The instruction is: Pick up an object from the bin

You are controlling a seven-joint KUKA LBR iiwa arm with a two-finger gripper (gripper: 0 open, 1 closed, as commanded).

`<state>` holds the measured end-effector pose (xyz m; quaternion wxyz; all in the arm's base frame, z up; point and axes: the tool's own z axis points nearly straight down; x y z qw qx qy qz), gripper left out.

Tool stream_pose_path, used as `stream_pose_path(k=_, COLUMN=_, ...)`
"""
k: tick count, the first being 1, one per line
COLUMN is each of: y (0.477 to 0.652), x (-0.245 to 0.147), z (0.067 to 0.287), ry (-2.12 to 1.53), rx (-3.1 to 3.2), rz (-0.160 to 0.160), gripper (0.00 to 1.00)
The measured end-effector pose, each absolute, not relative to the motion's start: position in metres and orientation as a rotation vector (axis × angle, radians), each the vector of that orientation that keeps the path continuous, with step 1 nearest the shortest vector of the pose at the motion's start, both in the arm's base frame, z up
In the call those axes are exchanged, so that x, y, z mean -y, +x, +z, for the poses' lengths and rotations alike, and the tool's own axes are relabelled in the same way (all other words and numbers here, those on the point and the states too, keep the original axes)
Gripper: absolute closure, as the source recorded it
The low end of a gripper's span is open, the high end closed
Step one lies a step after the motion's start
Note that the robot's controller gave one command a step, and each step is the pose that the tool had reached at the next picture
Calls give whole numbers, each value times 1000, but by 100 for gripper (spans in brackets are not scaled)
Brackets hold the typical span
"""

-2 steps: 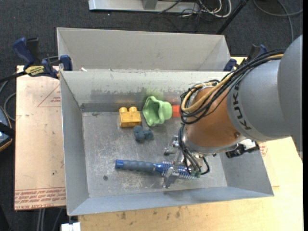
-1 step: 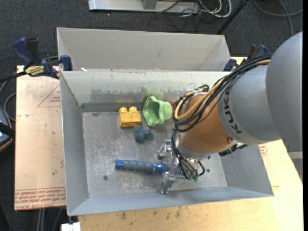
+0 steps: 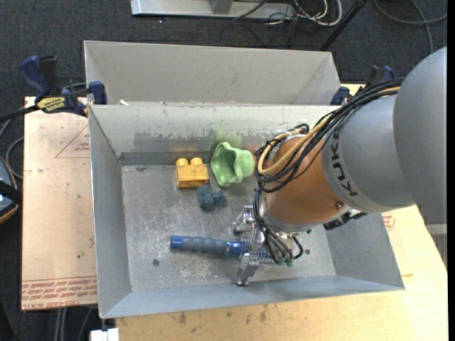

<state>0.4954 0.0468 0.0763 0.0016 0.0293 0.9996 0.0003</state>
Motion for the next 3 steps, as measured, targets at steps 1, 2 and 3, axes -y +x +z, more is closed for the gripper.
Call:
stream_pose_path(k=1, y=497, x=-48, z=78, ry=91, rx=-3131, rz=4, gripper=100)
stream_pose_path(k=2, y=498, x=-48, z=115, ry=93, rx=-3137, rz=2, gripper=100)
stream_pose_path(k=3, y=500, x=-48, z=202, ry=94, rx=-3132, rz=2, gripper=100)
